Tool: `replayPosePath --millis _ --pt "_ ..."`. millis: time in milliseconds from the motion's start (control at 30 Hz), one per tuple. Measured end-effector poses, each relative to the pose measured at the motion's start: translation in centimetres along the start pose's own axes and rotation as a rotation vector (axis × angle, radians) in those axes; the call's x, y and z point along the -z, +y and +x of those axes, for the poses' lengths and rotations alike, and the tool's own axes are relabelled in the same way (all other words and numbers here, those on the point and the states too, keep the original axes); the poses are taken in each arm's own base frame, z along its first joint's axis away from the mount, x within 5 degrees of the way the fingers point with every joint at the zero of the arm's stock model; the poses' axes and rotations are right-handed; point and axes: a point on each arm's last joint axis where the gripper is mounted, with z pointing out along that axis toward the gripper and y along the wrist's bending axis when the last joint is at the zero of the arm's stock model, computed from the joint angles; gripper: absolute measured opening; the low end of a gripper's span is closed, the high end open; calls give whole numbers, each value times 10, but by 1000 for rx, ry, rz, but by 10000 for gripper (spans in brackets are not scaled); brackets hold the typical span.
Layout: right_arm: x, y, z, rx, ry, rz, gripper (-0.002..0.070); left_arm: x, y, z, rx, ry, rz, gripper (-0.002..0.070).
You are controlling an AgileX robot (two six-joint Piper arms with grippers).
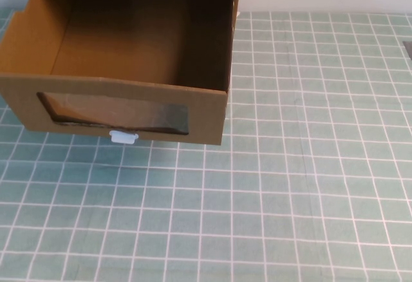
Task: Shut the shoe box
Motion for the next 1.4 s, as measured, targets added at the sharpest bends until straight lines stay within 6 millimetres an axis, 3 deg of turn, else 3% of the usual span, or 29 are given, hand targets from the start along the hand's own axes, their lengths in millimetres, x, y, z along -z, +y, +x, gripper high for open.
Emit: replayPosePath --millis 133,267,367,500,633,900,1033,1133,1400 --pt "-41 6 -17 -69 41 -1 -14 -34 3 -17 -1 61 -11 -5" --pt "-85 12 -11 -97 238 2 -14 -71 7 -14 22 244 -34 -5" --pt "-112 17 3 -103 456 6 -14 -98 11 -8 86 429 -73 -5" --pt "-134 19 42 -92 800 20 -14 -126 15 23 133 728 -133 -5" --pt "-134 15 92 -31 1091 19 -14 -137 18 61 84 915 -142 -5" --pt "-129 21 151 -220 1345 30 -14 -155 18 121 104 1058 -141 -5" --pt "-126 41 169 -120 1471 -280 -14 -169 18 135 42 1125 -98 -5" --pt "-127 61 177 -109 1545 -500 -14 -188 11 134 -4 1124 -13 -5" --pt "-142 107 196 -135 1618 -809 -14 -239 -17 154 28 1234 272 -5"
